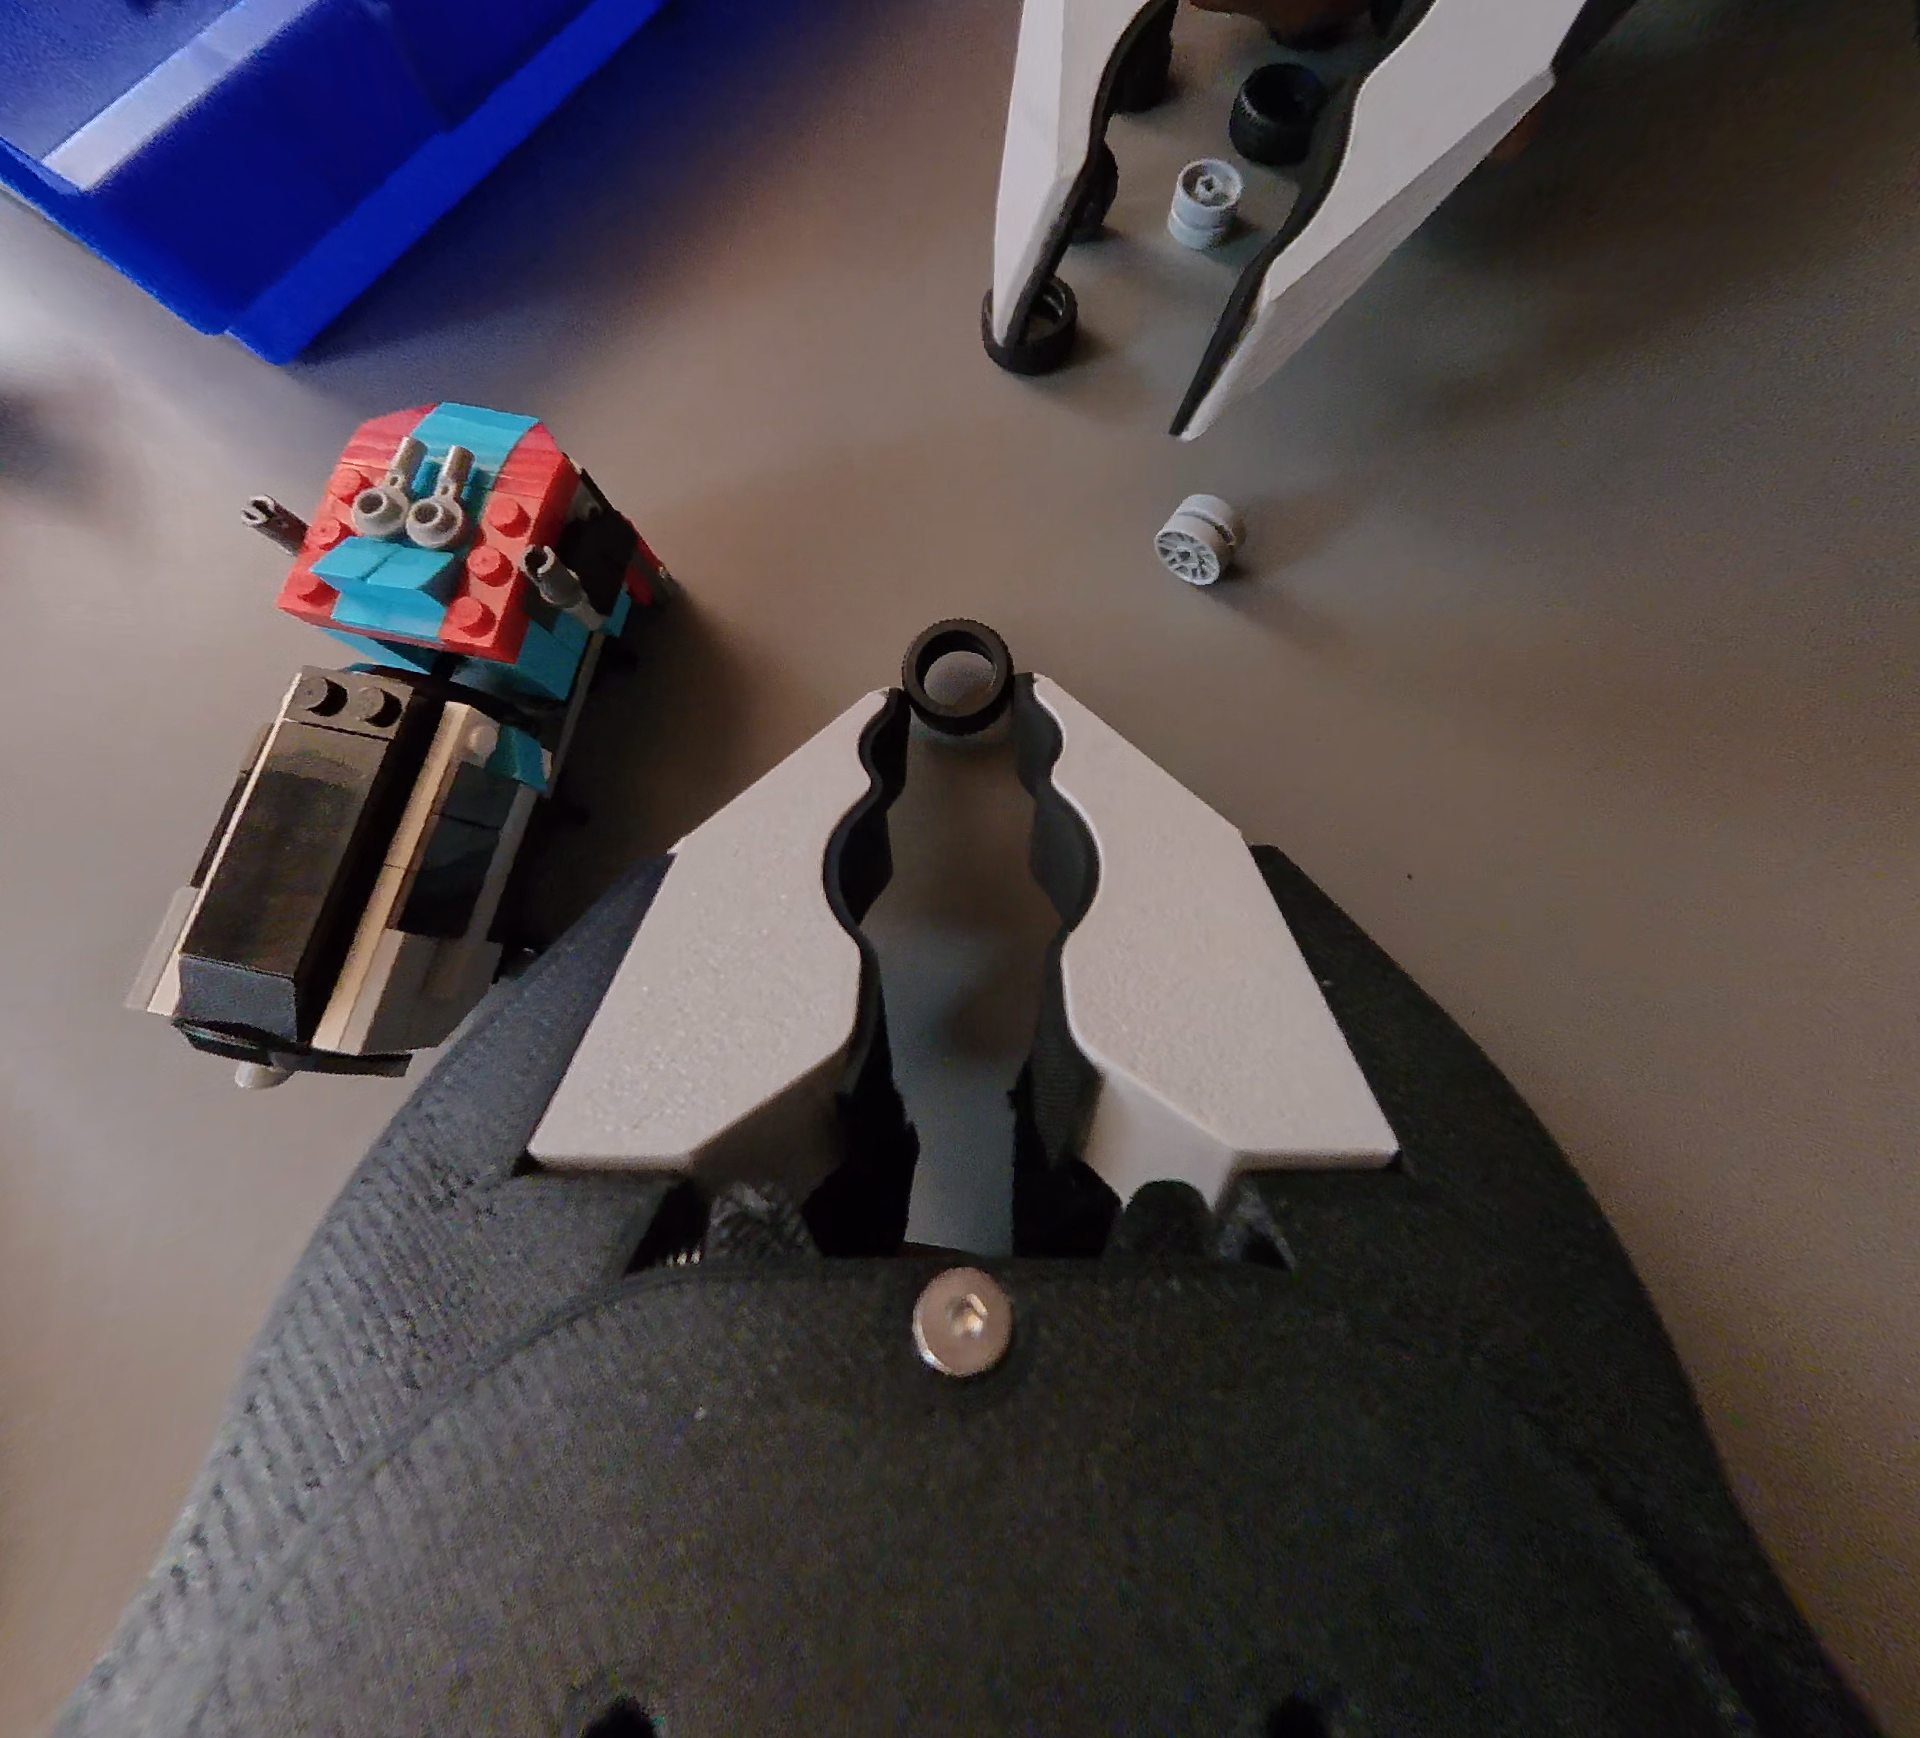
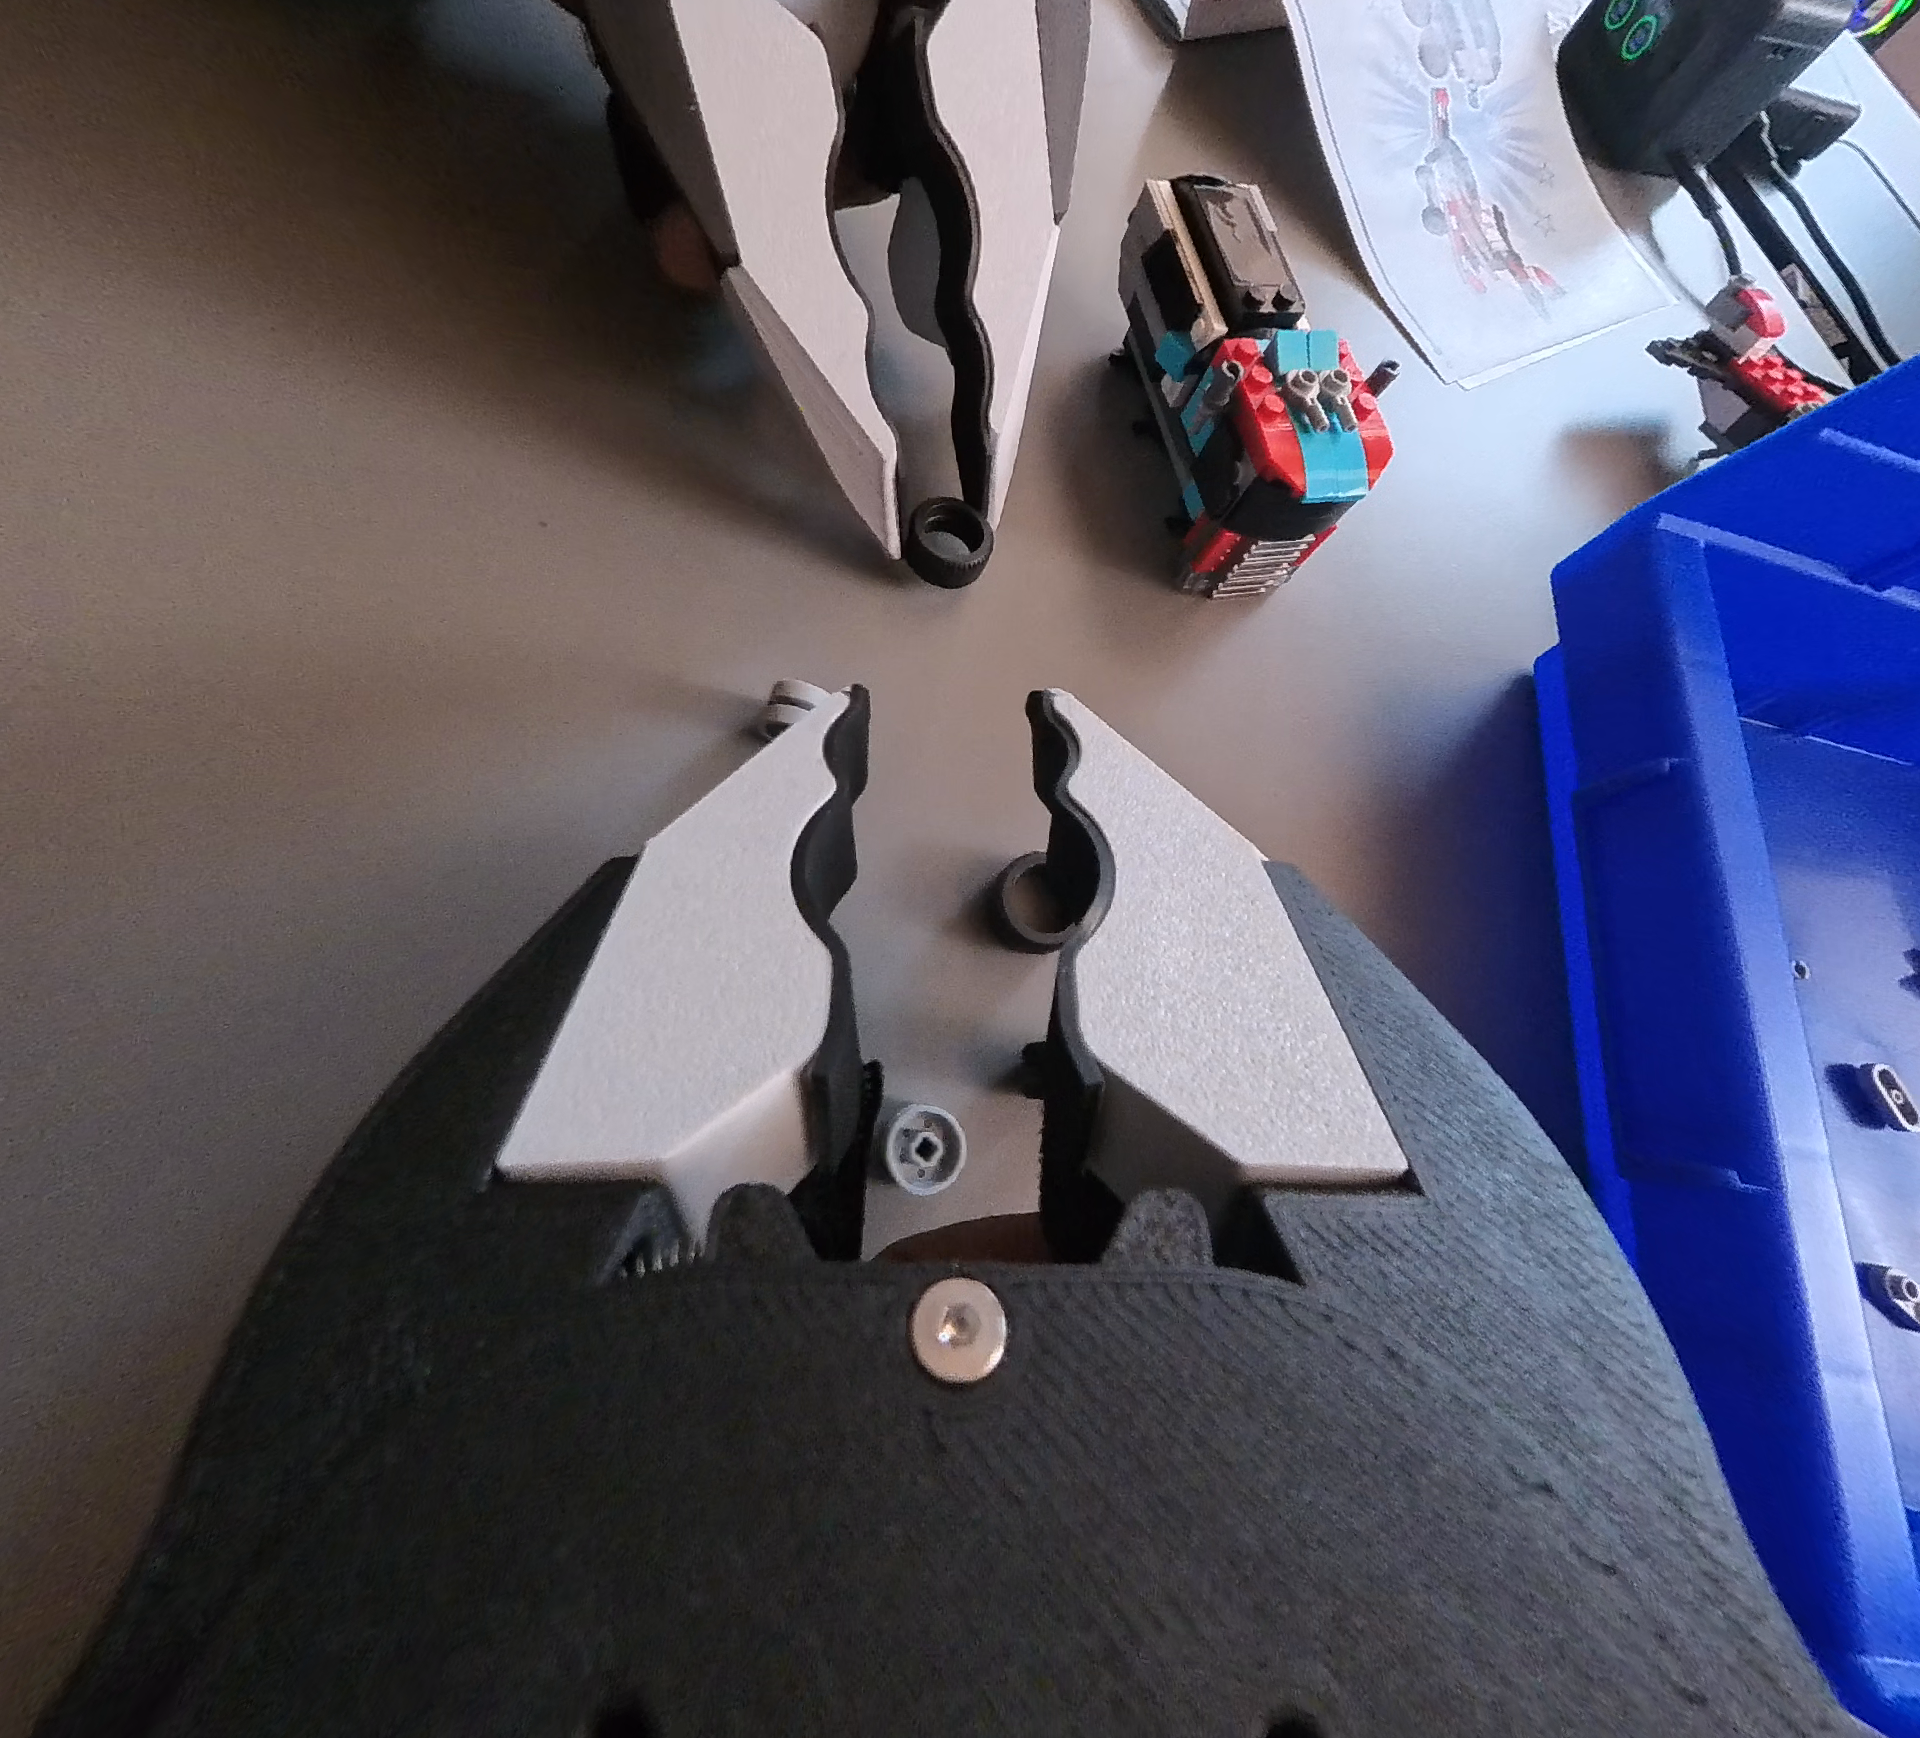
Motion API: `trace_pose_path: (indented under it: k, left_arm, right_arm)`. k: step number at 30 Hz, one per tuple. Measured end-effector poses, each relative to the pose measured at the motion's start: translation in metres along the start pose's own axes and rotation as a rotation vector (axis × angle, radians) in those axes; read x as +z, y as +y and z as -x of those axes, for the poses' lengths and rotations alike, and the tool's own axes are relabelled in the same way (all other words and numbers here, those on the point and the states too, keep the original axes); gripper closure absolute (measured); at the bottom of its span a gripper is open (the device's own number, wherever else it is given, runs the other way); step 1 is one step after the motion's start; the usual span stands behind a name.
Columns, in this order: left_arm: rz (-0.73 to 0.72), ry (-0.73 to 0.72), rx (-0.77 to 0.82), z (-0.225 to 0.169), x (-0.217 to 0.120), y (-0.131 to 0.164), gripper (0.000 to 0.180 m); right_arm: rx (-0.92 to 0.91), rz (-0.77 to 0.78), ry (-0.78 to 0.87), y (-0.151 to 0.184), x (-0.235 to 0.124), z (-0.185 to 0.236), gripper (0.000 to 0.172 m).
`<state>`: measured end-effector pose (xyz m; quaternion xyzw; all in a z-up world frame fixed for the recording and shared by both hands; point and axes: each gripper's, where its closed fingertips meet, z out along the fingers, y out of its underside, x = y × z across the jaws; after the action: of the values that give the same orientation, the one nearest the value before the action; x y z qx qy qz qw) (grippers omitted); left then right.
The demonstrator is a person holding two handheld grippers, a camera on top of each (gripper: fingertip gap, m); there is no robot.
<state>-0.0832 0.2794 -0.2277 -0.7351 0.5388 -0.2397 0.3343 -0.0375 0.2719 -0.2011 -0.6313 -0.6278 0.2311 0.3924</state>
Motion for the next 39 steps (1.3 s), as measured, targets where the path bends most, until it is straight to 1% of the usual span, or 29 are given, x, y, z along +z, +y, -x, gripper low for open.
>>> trace_pose_path:
  k: [6,11,17,22,27,29,31,37,39]
  left_arm:
    - [-0.008,0.022,0.021,-0.005,-0.001,-0.001,0.159]
    - [0.006,0.034,0.079,-0.011,0.000,0.001,0.159]
    - [0.027,0.036,0.129,-0.016,0.003,0.003,0.159]
    - [0.032,0.053,0.158,-0.022,0.004,0.003,0.159]
    - [0.032,0.056,0.161,-0.023,0.004,0.002,0.159]
    - [0.032,0.056,0.163,-0.023,0.004,0.002,0.159]
    - [0.032,0.059,0.167,-0.023,0.004,0.002,0.159]
    - [0.031,0.063,0.174,-0.025,0.004,0.002,0.159]
    - [0.031,0.064,0.175,-0.025,0.004,0.002,0.159]
  right_arm:
    - [-0.032,0.017,-0.015,0.002,0.000,0.005,0.140]
    - [-0.082,0.023,-0.042,0.002,0.002,0.014,0.142]
    - [-0.133,0.052,-0.089,0.007,0.004,0.024,0.150]
    - [-0.139,0.071,-0.081,0.008,0.009,0.025,0.154]
    - [-0.184,0.113,-0.067,0.012,0.016,0.027,0.157]
    - [-0.185,0.114,-0.068,0.010,0.017,0.028,0.163]
    - [-0.181,0.108,-0.066,0.008,0.017,0.028,0.166]
    - [-0.192,0.113,-0.055,0.007,0.016,0.026,0.165]
    - [-0.195,0.114,-0.055,0.007,0.016,0.026,0.161]
